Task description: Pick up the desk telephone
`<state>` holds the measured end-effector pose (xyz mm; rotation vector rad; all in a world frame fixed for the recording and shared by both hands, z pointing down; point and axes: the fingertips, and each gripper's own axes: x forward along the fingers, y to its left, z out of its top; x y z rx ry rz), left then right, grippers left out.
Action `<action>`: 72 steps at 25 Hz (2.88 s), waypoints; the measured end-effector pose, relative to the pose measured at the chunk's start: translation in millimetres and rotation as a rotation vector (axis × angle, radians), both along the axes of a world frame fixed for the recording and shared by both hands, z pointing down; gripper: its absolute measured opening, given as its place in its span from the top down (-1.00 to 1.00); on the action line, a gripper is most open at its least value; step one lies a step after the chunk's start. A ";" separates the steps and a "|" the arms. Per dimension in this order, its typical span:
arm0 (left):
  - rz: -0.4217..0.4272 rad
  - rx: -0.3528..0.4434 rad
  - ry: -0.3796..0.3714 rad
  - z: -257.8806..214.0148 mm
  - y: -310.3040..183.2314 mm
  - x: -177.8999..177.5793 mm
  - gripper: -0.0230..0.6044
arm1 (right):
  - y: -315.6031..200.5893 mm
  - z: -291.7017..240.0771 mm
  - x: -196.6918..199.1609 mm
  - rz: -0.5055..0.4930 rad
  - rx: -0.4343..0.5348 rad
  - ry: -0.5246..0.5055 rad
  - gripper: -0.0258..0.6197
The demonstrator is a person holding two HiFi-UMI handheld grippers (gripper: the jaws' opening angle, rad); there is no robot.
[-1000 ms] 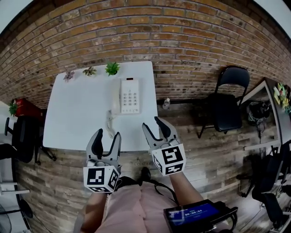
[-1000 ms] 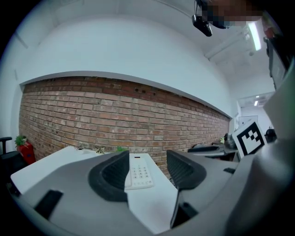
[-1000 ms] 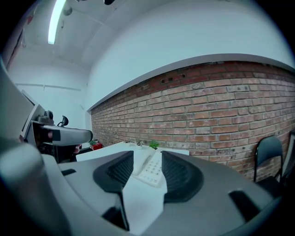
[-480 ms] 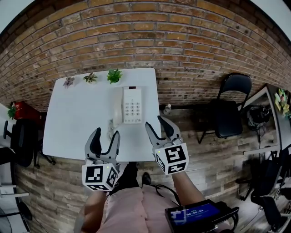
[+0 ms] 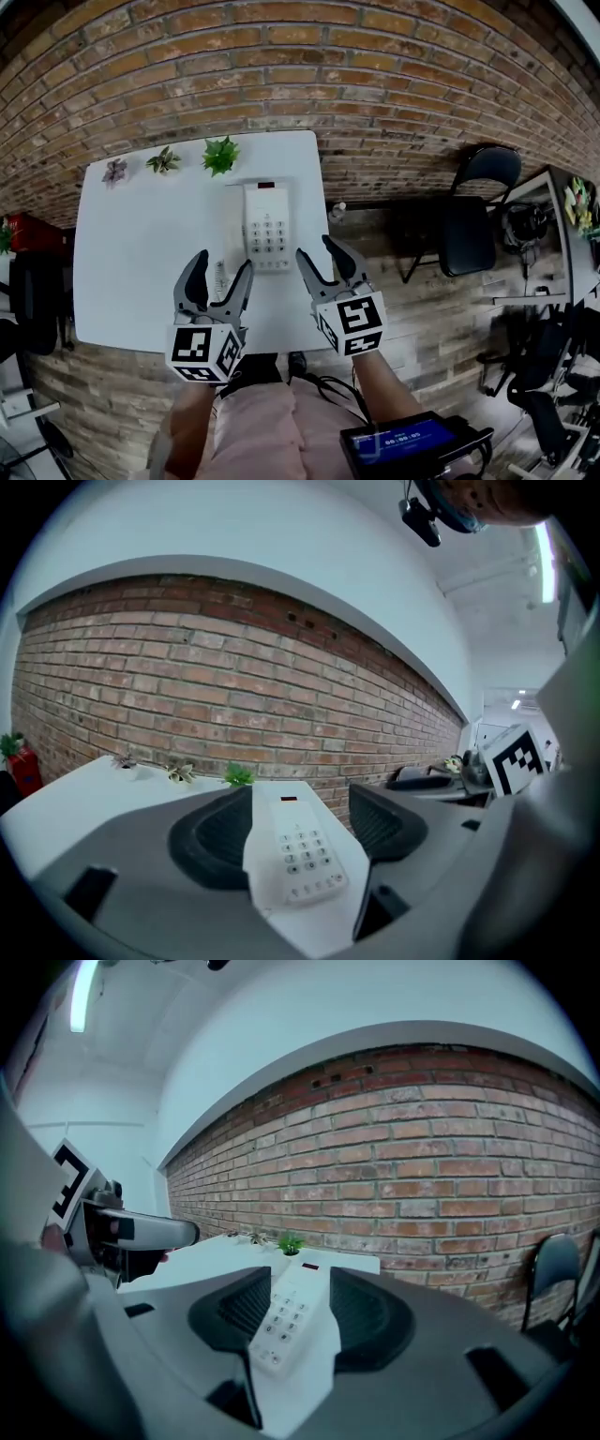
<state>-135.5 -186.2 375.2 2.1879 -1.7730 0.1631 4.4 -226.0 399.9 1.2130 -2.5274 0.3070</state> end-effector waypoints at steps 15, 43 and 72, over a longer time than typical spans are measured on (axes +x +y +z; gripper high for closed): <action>0.102 -0.288 0.236 91.1 -89.2 -26.0 -0.33 | -68.0 79.9 -43.2 -0.023 -0.245 -0.036 0.00; 0.162 -0.495 0.451 162.2 -137.8 -19.3 -0.35 | -107.3 142.9 -76.8 -0.146 -0.554 -0.113 -0.16; 0.033 -0.146 0.194 119.1 -113.5 -26.8 -0.10 | -92.3 129.7 -84.0 -0.318 -0.479 -0.267 -0.35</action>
